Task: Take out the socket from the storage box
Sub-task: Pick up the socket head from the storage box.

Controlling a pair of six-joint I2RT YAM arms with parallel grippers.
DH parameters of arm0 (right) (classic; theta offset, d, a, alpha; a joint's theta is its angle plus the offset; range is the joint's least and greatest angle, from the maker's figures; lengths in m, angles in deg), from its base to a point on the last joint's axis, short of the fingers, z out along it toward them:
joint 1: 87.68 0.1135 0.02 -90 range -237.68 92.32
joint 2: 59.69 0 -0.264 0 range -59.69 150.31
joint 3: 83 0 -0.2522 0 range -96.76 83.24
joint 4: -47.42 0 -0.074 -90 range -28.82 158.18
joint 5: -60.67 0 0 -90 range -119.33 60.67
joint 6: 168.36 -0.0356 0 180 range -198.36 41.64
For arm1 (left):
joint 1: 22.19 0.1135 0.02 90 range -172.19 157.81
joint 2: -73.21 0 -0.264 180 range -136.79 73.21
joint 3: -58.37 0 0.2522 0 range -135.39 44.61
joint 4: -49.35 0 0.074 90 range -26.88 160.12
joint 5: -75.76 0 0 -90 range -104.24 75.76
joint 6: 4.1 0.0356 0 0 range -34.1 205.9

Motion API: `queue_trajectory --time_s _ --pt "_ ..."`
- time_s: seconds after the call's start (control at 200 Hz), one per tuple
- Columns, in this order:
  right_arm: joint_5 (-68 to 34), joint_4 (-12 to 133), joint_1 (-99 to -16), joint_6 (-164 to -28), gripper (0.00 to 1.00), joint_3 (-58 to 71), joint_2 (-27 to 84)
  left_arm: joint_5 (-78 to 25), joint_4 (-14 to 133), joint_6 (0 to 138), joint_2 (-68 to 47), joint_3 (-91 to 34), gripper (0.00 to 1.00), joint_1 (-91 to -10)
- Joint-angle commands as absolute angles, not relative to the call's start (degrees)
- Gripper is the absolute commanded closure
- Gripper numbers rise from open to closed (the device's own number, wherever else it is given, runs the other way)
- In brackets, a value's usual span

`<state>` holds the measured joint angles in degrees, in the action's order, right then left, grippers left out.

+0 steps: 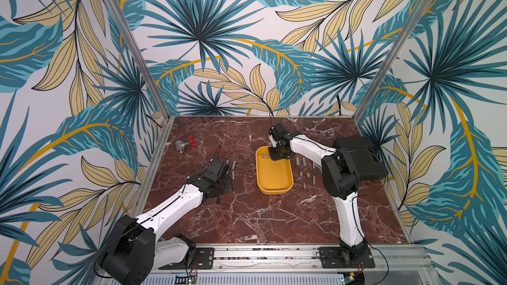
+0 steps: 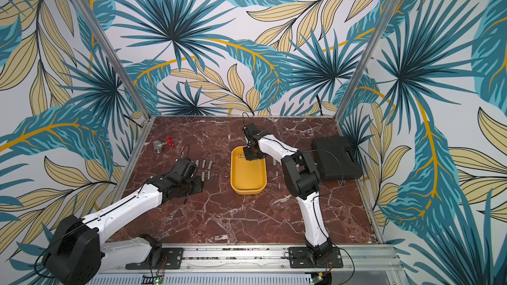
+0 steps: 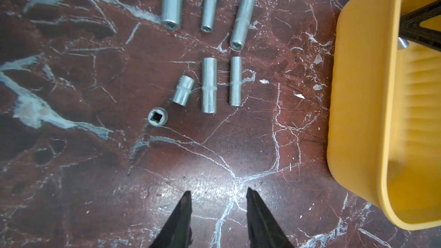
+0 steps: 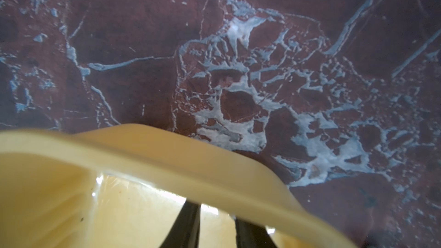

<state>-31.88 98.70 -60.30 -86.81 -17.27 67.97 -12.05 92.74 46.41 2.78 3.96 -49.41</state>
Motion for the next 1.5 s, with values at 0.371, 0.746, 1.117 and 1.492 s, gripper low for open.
queue_trajectory --time_s 0.371,0.746,1.117,1.492 --pt "-28.30 100.11 -59.58 -86.67 0.88 -15.08 69.66 -11.51 91.07 45.77 3.25 5.06 0.59 -49.84" --pt "-25.47 99.56 -59.62 -88.99 0.94 -15.11 60.16 -11.21 92.21 47.90 2.54 3.61 0.58 -49.87" --pt "-25.97 99.22 -61.09 -91.24 0.94 -7.28 43.91 -10.47 92.64 49.21 0.09 0.71 0.58 -49.87" --pt "-28.28 97.09 -67.98 -95.02 0.93 19.80 23.92 -12.28 90.72 49.81 -2.55 -0.28 0.58 -49.87"
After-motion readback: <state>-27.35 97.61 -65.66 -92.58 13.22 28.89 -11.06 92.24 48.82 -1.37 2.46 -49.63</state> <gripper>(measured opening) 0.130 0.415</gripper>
